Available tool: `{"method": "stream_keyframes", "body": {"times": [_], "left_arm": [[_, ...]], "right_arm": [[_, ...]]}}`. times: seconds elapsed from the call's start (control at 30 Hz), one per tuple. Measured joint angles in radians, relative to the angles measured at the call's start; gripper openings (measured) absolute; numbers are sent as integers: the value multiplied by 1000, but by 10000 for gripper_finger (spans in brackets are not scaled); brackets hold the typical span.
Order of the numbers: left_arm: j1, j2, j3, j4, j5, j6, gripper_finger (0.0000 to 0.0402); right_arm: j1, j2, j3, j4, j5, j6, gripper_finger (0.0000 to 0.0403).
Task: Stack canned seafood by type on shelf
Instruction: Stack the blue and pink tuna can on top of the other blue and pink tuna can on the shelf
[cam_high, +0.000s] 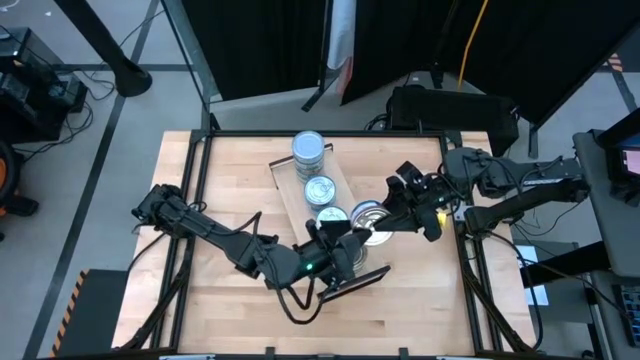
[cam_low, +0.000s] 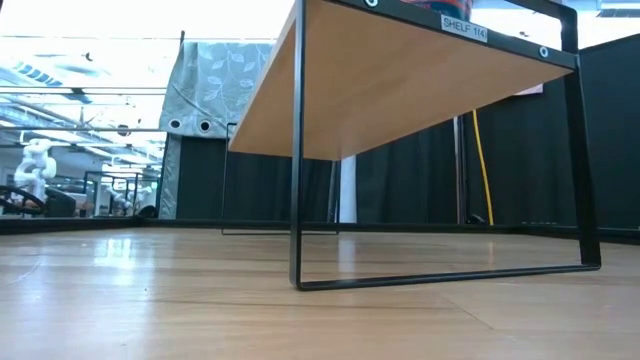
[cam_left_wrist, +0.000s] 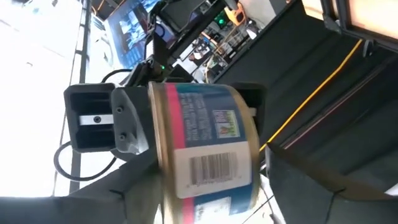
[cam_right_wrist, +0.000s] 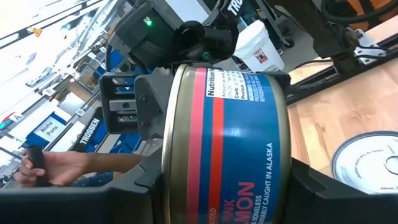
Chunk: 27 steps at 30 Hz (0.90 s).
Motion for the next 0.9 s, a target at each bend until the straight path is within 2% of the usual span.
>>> {"method": "stream_keyframes", "body": {"times": [0.27, 0.5, 0.9], "left_arm": [[-10, 4, 0, 4, 2, -11, 193], [-30, 5, 0, 2, -11, -23, 191], [-81, 4, -2, -1, -30, -255, 195]], "right_arm": [[0, 1, -1, 5, -6, -6, 186], [2, 2, -1, 13, 21, -20, 192], [0, -81, 1, 28, 35, -150, 310]]}}
